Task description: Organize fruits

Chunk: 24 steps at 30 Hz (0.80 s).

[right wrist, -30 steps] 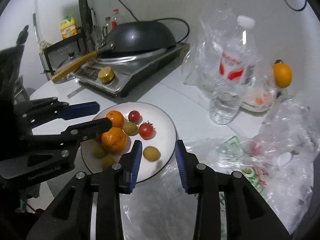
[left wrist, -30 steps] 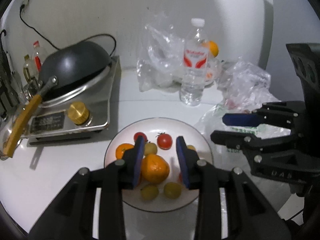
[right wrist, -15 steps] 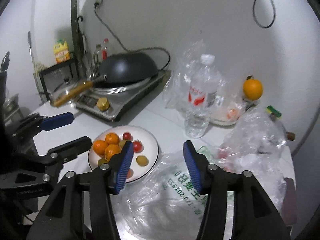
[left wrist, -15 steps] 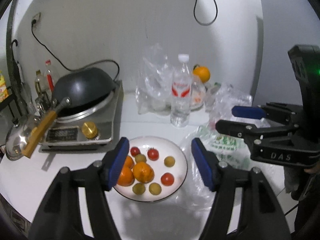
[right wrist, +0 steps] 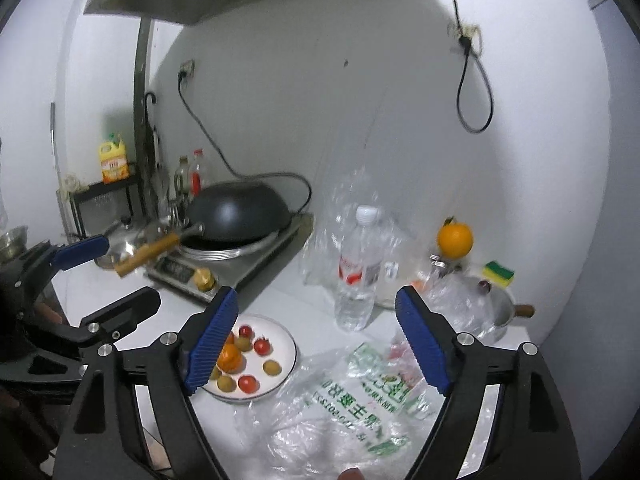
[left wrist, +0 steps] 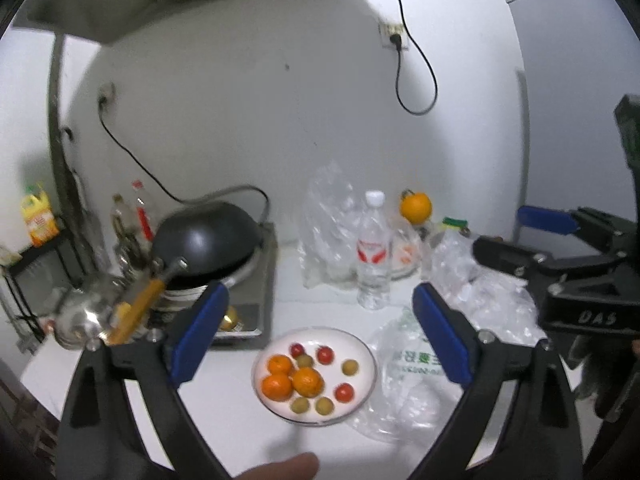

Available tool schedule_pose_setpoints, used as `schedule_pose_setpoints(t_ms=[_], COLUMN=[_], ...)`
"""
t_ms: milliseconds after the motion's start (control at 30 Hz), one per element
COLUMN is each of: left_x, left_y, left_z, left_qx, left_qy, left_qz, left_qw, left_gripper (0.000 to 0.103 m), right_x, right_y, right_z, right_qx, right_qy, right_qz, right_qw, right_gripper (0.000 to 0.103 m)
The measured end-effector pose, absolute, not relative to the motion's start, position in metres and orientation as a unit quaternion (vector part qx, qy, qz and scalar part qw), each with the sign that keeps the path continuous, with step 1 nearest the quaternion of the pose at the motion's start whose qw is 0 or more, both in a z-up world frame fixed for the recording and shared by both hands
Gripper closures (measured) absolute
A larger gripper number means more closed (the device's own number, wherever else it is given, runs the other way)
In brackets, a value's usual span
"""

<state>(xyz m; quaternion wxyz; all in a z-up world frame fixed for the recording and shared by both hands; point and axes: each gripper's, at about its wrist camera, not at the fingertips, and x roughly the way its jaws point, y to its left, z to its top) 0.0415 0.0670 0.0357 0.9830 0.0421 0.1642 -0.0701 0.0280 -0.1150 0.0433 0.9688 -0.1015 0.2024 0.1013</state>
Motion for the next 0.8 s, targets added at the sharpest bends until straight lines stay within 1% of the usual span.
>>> schedule_pose_setpoints(t_ms=[67, 133, 300, 533, 800], left_x=[0.032, 0.023, -0.008, -0.051, -0.07], left_y=[0.068, 0.07, 0.071, 0.072, 0.073], left_z=[0.042, 0.047, 0.062, 0.088, 0.107], left_qx=[0.044, 0.039, 0.042, 0.034, 0.02], left_qy=[0.149, 0.137, 0.097, 0.046, 0.033], left_qz=[-0.057, -0.046, -0.037, -0.021, -0.02], left_qw=[0.986, 0.989, 0.994, 0.998, 0.999], left_gripper=[0.007, 0.004, 0.004, 0.003, 0.003], right_x=[0.018, 0.007, -0.016, -0.046, -0.069], right_y=[-0.115, -0.114, -0.114, -0.122, -0.129], right_z=[0.052, 0.062, 0.08, 0.102, 0.118], right_qx=[-0.101, -0.104, -0.097, -0.088, -0.1], right_qy=[0.185, 0.168, 0.131, 0.107, 0.096], right_qz=[0.099, 0.098, 0.096, 0.094, 0.083], right_qw=[0.972, 0.975, 0.982, 0.986, 0.987], right_gripper=[0.019, 0.019, 0.019, 0.019, 0.019])
